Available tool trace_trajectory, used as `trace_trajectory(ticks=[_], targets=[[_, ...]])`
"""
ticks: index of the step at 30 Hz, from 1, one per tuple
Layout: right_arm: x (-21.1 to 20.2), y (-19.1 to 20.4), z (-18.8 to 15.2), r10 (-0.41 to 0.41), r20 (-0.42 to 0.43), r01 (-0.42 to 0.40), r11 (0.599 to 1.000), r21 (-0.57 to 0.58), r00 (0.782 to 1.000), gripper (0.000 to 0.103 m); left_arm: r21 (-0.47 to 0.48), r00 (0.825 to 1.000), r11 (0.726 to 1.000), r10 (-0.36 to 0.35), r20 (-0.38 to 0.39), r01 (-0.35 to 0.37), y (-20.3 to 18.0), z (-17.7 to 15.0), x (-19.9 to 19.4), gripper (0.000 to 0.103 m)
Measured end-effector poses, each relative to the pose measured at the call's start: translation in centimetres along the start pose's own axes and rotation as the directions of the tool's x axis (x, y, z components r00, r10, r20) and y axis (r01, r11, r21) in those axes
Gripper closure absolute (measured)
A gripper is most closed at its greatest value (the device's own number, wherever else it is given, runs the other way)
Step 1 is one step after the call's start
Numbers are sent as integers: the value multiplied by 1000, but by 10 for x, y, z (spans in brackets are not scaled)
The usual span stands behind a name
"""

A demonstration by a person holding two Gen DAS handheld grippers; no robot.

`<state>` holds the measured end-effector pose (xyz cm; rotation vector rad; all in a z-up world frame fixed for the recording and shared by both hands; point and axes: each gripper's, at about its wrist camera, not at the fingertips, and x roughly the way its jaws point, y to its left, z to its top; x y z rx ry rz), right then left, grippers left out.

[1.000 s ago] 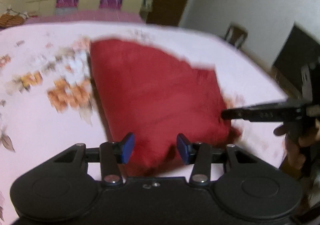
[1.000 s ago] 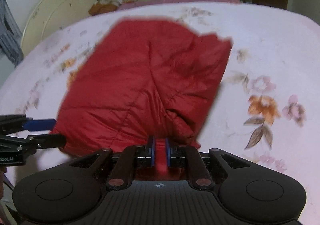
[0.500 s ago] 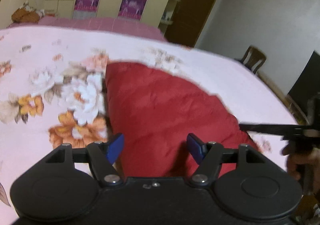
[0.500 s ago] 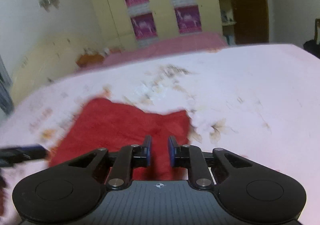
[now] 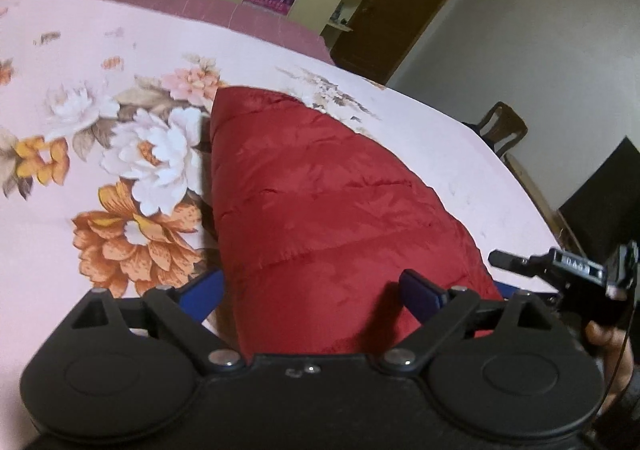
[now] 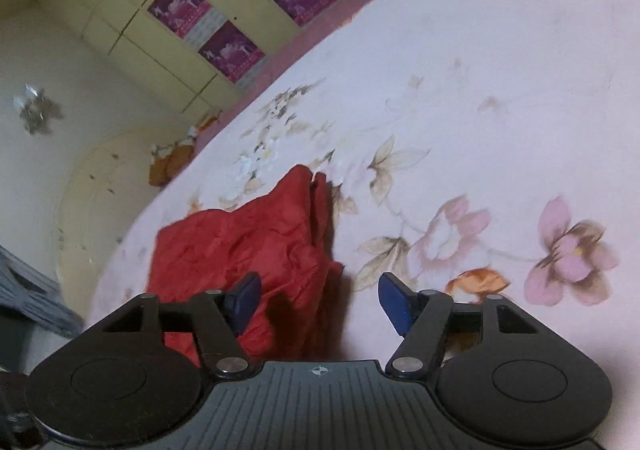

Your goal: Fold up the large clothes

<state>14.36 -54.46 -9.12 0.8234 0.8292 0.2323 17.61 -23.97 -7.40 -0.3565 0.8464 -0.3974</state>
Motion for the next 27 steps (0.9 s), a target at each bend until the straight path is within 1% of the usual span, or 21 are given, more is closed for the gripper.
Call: trace_trajectory(ticks=[1, 2, 3, 5, 8, 10, 12, 14, 16, 18, 20, 21, 22, 23, 25, 26, 27], targets=[[4, 0, 0, 7, -15, -7, 1000, -11, 1000, 44, -14, 1000, 1000, -3, -5, 3, 2, 0, 3, 11], [10, 0, 1, 17, -40, -18, 1000, -20, 999, 47, -30, 1000, 999, -11, -10, 11, 5, 0, 6, 11], [14, -1, 0, 19, -57, -20, 999, -25, 998, 47, -46, 1000, 999, -14, -12, 13, 8, 0, 9, 10], [29, -1, -1, -7, -95, 3, 999, -49, 995, 47, -65, 1000, 998, -10, -17, 9, 13, 0, 13, 11], [38, 3, -1, -8, -91, 1, 997, -75, 996, 47, -71, 1000, 997, 11, -21, -12, 16, 0, 14, 10], [43, 8, 0, -20, -104, 9, 994, -107, 994, 47, -76, 1000, 997, 15, -17, -16, 15, 1, 12, 11], [40, 8, 2, -5, -138, -8, 996, -92, 990, 52, -65, 1000, 998, 14, -11, -14, 13, 2, 9, 11], [35, 4, 1, 2, -169, -15, 997, -74, 986, 52, -70, 1000, 998, -10, -19, 8, 14, 3, 10, 11], [39, 0, -1, 16, -198, -26, 998, -49, 980, 52, -87, 998, 996, -39, -47, 35, 17, 4, 18, 10], [49, -4, 1, 50, -199, -53, 999, -8, 979, 52, -119, 995, 991, -75, -59, 68, 21, 4, 26, 10], [56, -1, 3, 69, -202, -72, 997, -12, 977, 52, -146, 994, 986, -92, -59, 82, 24, 4, 33, 13], [58, 0, 3, 76, -201, -82, 996, -21, 977, 53, -149, 994, 985, -95, -53, 86, 24, 3, 34, 16], [61, 0, 2, 87, -204, -94, 995, -26, 975, 61, -141, 994, 986, -94, -46, 87, 22, 3, 35, 20], [62, -1, 2, 102, -210, -109, 994, -20, 972, 70, -125, 995, 989, -88, -42, 82, 18, 2, 34, 21], [60, 1, 2, 123, -208, -132, 991, -30, 970, 82, -91, 997, 994, -67, -39, 63, 11, 3, 28, 30], [56, 5, 2, 122, -200, -136, 989, -57, 972, 85, -77, 998, 995, -58, -35, 55, 8, 3, 25, 32], [53, 9, 2, 122, -191, -137, 988, -68, 974, 85, -62, 998, 997, -52, -29, 50, 4, 4, 21, 36]])
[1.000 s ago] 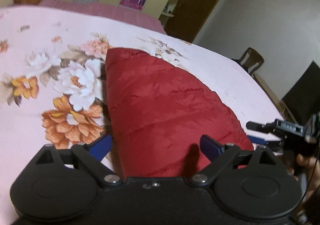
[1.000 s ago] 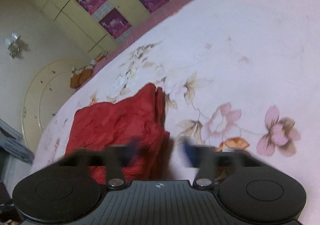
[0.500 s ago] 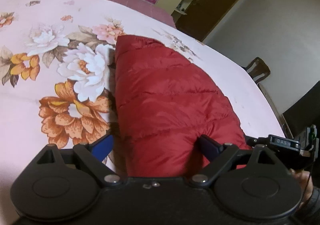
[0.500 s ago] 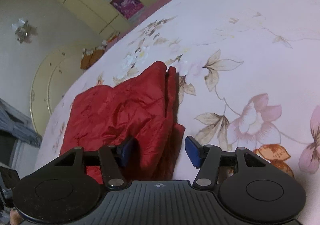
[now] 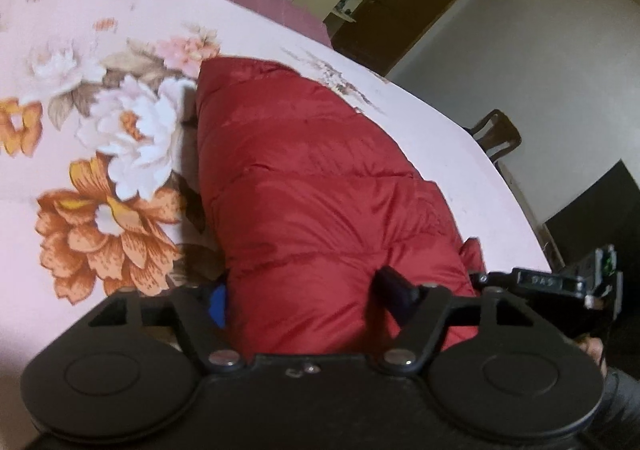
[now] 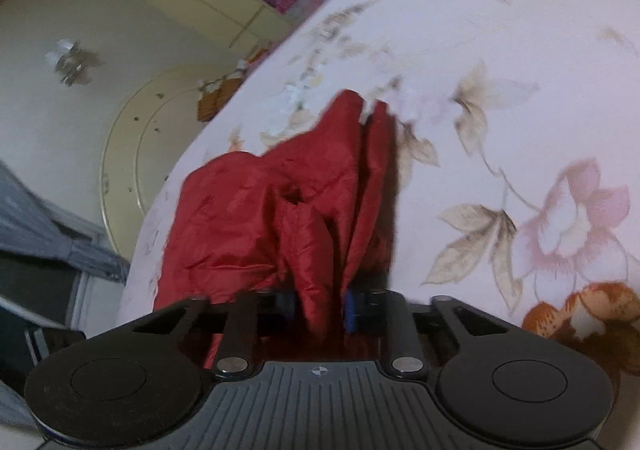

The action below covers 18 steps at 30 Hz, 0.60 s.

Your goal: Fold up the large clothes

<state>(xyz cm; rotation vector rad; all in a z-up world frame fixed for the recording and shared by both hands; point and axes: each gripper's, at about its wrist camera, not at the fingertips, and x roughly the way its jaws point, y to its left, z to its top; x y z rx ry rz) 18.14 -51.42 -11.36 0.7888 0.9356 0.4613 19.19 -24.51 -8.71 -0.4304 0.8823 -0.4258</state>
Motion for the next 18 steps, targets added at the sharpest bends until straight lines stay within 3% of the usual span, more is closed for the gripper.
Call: trace_trajectory(ticks=[9, 14, 18], targets=[[-16, 51, -12, 5, 50, -3, 998, -56, 999, 85, 95, 997, 995, 24, 76, -31, -17, 16, -47, 37], [4, 99, -26, -8, 77, 15, 996, -89, 997, 85, 138, 995, 990, 17, 96, -30, 6, 30, -82, 37], [33, 145, -41, -16, 98, 26, 994, -102, 995, 85, 143, 995, 990, 2, 103, -17, 45, 42, -115, 38]])
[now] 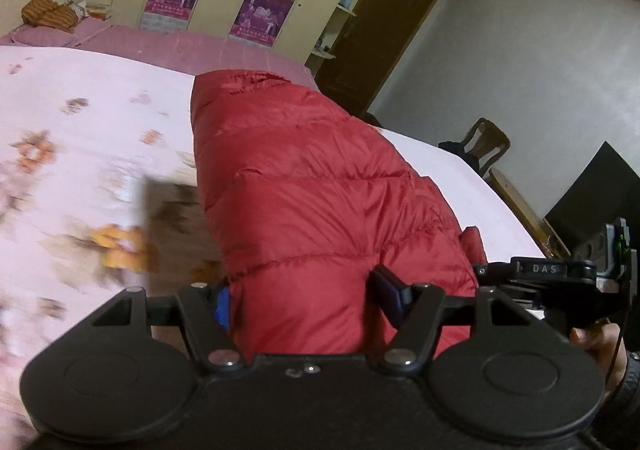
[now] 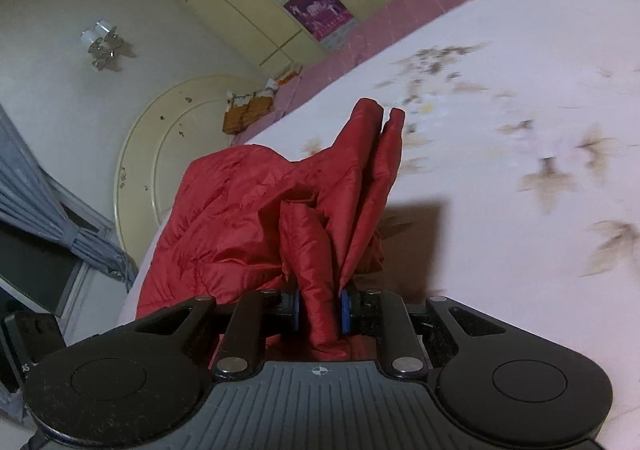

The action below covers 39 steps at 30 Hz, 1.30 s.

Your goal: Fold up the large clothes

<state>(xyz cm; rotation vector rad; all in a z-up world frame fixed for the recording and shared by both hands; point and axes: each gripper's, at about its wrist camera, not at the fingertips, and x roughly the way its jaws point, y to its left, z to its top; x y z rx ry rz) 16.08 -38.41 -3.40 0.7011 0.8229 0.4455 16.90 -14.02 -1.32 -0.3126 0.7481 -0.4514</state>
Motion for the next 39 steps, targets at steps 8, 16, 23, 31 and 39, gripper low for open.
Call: trace_trajectory(ticks=[8, 16, 23, 31, 39], targets=[[78, 94, -29, 5, -9, -5, 999, -41, 1000, 85, -16, 1000, 1000, 13, 13, -13, 88, 12, -57, 39], [154, 137, -54, -23, -67, 19, 998, -61, 997, 85, -82, 999, 996, 31, -42, -34, 162, 10, -67, 38], [204, 127, -68, -96, -109, 91, 994, -56, 989, 85, -173, 997, 984, 17, -81, -31, 206, -2, -46, 36], [188, 122, -66, -162, -83, 156, 985, -76, 983, 72, -157, 999, 987, 26, -27, -30, 223, -5, -73, 33], [198, 204, -63, -122, 22, 121, 917, -380, 992, 67, -14, 999, 1000, -17, 47, 18, 208, 43, -51, 48]])
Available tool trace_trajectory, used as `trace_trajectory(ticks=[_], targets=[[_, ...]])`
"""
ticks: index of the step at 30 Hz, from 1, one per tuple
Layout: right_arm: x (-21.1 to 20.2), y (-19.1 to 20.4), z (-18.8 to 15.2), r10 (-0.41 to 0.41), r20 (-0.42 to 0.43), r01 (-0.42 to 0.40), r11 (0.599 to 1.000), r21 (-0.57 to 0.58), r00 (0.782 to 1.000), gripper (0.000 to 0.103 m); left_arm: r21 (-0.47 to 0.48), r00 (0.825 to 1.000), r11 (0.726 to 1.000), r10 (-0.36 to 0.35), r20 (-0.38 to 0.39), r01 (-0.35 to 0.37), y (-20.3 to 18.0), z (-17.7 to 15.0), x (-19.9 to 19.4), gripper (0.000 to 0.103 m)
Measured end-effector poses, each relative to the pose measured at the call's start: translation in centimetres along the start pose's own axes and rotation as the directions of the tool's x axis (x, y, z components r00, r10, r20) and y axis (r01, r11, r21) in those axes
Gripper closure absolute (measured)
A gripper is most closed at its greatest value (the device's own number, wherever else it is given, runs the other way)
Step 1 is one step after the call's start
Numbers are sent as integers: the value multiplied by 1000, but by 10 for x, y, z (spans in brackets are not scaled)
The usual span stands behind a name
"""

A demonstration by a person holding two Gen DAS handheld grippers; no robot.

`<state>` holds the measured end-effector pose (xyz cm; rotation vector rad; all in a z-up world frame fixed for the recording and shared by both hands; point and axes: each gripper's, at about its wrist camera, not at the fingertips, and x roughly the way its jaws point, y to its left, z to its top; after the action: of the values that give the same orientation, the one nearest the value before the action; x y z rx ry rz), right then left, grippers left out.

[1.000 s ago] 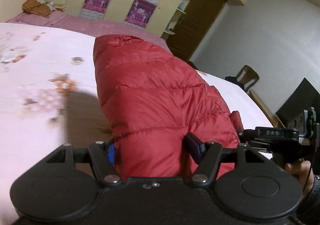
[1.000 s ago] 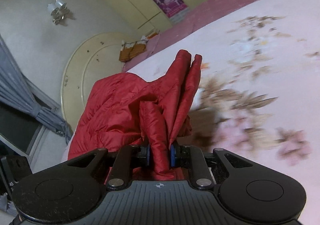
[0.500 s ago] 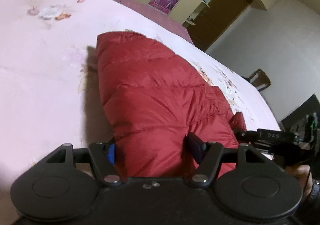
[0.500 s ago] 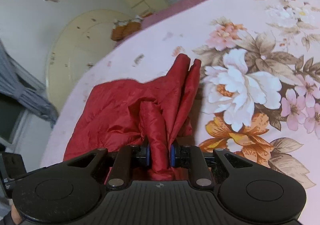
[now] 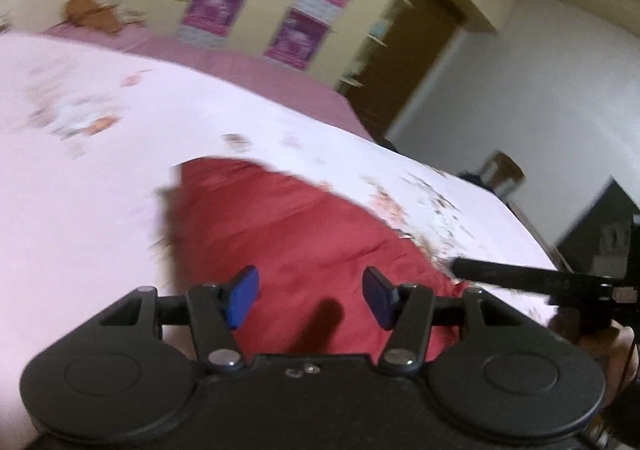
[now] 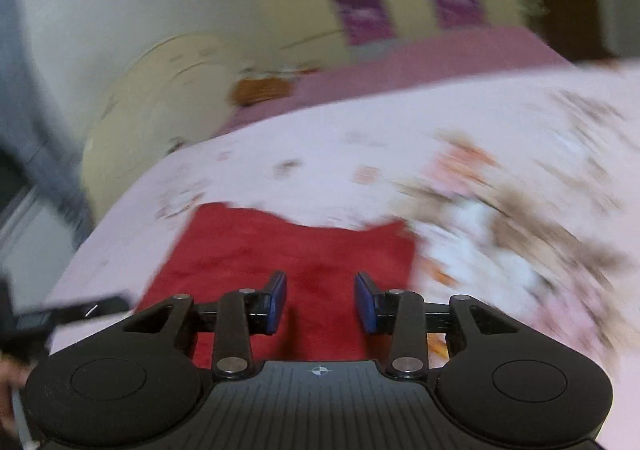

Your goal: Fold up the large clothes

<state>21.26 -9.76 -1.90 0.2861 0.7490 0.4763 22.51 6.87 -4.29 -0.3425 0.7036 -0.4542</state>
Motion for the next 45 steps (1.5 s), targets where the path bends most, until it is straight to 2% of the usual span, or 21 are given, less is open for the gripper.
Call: trace_trajectory(ticks=[1, 2, 4, 6, 9, 12, 14, 17, 19, 21, 23, 27, 28, 31, 33, 38, 40, 42, 45], targets=[[14, 10, 2, 22, -19, -23, 999, -28, 1000, 74, 20, 1000, 1000, 2, -5, -2, -5, 4, 11, 48], [29, 18, 3, 23, -38, -25, 998, -60, 999, 78, 31, 1000, 1000, -2, -14, 2, -9, 6, 22, 48], [52, 23, 1, 3, -64, -9, 995, -101, 998, 78, 46, 1000, 999, 9, -26, -8, -10, 9, 40, 48], [66, 11, -3, -36, -86, 28, 994, -101, 996, 78, 55, 998, 997, 49, -34, -47, -6, 11, 50, 49], [68, -19, -8, -123, -93, 118, 991, -59, 988, 78, 47, 997, 996, 72, -40, -70, 4, 13, 54, 51], [59, -43, -11, -132, -109, 133, 991, 6, 985, 78, 49, 995, 995, 90, -39, -88, 4, 14, 48, 51], [39, -45, -8, -148, -71, 149, 989, 10, 986, 77, 48, 997, 996, 81, -20, -80, 0, 10, 31, 51], [4, -34, -5, -80, -4, 80, 996, 29, 997, 77, 67, 999, 997, 45, -4, -44, -17, -5, 4, 51], [-6, -14, -13, -25, -17, 24, 999, -39, 1000, 77, 92, 999, 995, 48, 0, -48, -31, -20, -4, 51], [0, 1, -22, -2, -53, -3, 995, -103, 999, 77, 118, 997, 990, 78, -7, -77, -40, -33, -2, 51], [12, -1, -35, -63, -80, 51, 989, -135, 995, 78, 149, 992, 981, 130, -6, -127, -42, -43, 1, 50], [16, -35, -45, -179, -111, 173, 983, -57, 978, 78, 173, 984, 969, 181, -6, -177, -44, -46, -7, 51], [9, -38, -44, -179, -116, 174, 983, -51, 977, 77, 174, 984, 969, 179, -5, -175, -46, -46, -14, 51], [-28, -28, -42, -103, -54, 101, 994, -43, 993, 77, 153, 992, 980, 126, 10, -126, -57, -50, -41, 51], [-49, -13, -43, -46, -25, 45, 997, -63, 999, 77, 176, 994, 978, 109, 13, -110, -71, -60, -55, 51], [-72, 20, -70, 64, -49, -69, 990, -121, 997, 77, 196, 991, 972, 131, -8, -126, -92, -95, -69, 51], [-69, 26, -87, 57, -80, -68, 986, -154, 995, 77, 176, 990, 974, 143, -3, -141, -92, -106, -72, 51], [-63, 25, -104, 7, -90, -25, 981, -191, 996, 77, 183, 986, 969, 166, 3, -164, -94, -115, -73, 51], [-60, 17, -119, -25, -102, 8, 986, -168, 995, 78, 188, 982, 965, 188, -2, -185, -94, -124, -75, 51]])
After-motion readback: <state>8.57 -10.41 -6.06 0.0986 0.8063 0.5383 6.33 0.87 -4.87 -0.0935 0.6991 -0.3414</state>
